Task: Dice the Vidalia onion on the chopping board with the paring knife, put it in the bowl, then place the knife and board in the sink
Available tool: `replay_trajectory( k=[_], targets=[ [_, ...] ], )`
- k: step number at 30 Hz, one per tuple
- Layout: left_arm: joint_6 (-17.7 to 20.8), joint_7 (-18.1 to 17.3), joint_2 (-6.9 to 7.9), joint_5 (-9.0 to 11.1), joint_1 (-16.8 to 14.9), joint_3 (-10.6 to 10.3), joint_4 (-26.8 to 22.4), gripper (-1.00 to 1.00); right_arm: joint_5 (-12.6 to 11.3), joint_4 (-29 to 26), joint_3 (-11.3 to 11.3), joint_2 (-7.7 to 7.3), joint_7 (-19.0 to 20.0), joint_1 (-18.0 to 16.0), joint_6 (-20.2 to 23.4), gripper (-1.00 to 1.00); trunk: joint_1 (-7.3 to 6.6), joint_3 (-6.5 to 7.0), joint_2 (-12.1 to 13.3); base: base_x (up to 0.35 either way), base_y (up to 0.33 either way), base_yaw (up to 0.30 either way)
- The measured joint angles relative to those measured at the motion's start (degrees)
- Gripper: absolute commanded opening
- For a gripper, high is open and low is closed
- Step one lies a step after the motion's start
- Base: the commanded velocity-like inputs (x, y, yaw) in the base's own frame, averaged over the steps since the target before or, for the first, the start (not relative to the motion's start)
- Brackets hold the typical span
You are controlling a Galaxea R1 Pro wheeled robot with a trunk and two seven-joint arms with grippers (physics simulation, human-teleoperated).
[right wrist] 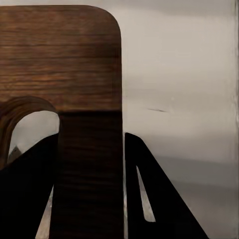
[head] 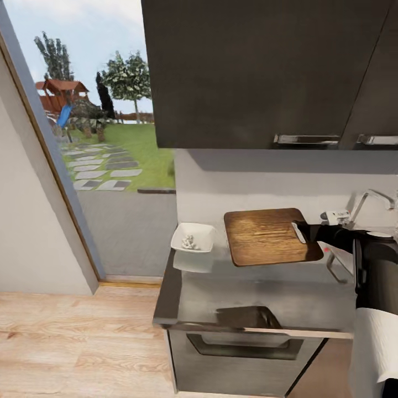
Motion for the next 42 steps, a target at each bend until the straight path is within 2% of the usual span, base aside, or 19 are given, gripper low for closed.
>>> replay_trajectory(
  k=[7,21,23,24,27,34,36,40,42],
  targets=[
    [0.0,0.0,0.00,0.0,0.0,0.0,0.0,1.00,0.0,0.1,0.0,0.00,0.0,0.0,-0.6,-1.00,0.00,0.00,0.0,-0.031,-0.257,0.000],
    [0.0,0.1,-0.07,0.0,0.0,0.0,0.0,1.00,-0.2,0.1,-0.1,0.08,0.0,0.1,-0.9,-1.00,0.00,0.00,0.0,-0.003,-0.021,0.000],
    [0.0,0.1,-0.08,0.0,0.0,0.0,0.0,1.00,-0.2,1.9,-0.1,0.09,0.0,0.2,-2.4,-1.00,0.00,-0.01,0.0,0.000,-0.243,0.000],
    [0.0,0.1,-0.08,0.0,0.0,0.0,0.0,1.00,-0.2,5.0,0.0,0.09,0.0,0.2,-5.9,-1.00,0.00,-0.01,0.0,0.000,-0.293,0.000],
    [0.0,0.1,-0.07,0.0,0.0,0.0,0.0,1.00,0.1,9.1,-0.2,0.05,0.1,0.2,-9.2,-1.00,0.00,-0.01,0.0,0.000,-0.306,0.000],
    [0.0,0.1,0.05,0.0,0.0,0.0,0.0,1.00,0.3,11.5,-0.5,-0.42,0.3,0.2,-10.7,-1.00,0.00,0.00,0.0,0.000,-0.315,0.000],
    [0.0,0.1,0.05,0.0,0.0,0.0,0.0,1.00,0.4,11.7,-1.2,-0.66,0.3,0.2,-10.8,-1.00,0.00,0.00,0.0,0.000,-0.317,0.000],
    [0.0,0.1,0.01,0.0,0.0,0.0,0.0,1.00,0.3,11.8,-5.3,-0.87,0.4,0.2,-10.9,-1.00,0.00,0.00,0.0,0.000,-0.317,0.000],
    [0.0,0.1,0.01,0.0,0.0,0.0,0.0,1.00,0.2,11.8,-5.9,-0.87,0.4,0.2,-10.8,-1.00,0.00,0.00,0.0,0.000,-0.317,0.000]
  ],
)
